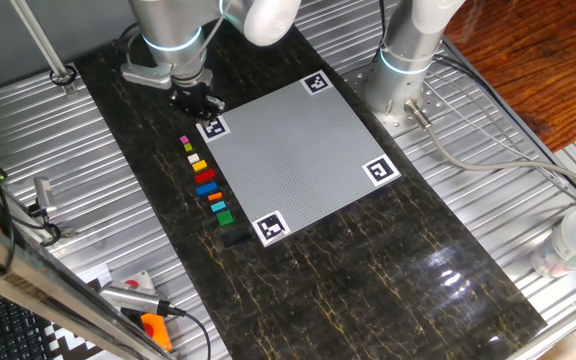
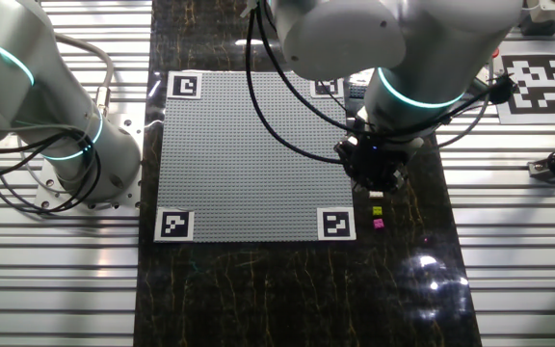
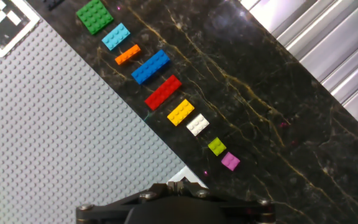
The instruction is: Build with small Lego blocks
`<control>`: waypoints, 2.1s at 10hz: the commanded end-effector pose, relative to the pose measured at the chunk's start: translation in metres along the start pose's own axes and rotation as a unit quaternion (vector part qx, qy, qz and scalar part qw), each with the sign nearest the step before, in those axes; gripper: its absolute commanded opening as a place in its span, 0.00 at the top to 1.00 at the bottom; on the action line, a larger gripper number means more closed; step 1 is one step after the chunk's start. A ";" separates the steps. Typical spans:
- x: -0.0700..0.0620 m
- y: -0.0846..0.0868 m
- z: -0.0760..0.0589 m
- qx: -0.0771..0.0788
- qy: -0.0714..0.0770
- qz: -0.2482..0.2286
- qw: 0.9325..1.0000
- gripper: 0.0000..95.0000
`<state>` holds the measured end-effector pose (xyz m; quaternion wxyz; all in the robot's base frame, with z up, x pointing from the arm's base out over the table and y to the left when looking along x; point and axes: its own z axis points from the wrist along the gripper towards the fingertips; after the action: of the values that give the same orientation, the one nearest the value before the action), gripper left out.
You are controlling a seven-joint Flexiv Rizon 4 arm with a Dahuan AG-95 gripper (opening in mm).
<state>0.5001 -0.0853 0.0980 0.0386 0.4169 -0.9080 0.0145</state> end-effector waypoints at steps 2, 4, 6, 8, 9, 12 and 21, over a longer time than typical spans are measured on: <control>0.003 -0.019 0.017 0.003 -0.006 -0.028 1.000 0.80; 0.004 -0.028 0.024 0.005 -0.006 -0.056 0.998 0.80; 0.005 -0.031 0.025 0.005 -0.006 -0.067 0.998 0.80; 0.005 -0.031 0.025 0.005 -0.006 -0.067 0.998 0.80; 0.005 -0.031 0.025 0.005 -0.006 -0.067 0.998 0.80; 0.005 -0.031 0.025 0.005 -0.006 -0.067 0.998 0.80; 0.005 -0.031 0.025 0.005 -0.006 -0.067 0.998 0.80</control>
<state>0.5191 -0.1103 0.0727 0.0317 0.4772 -0.8781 0.0141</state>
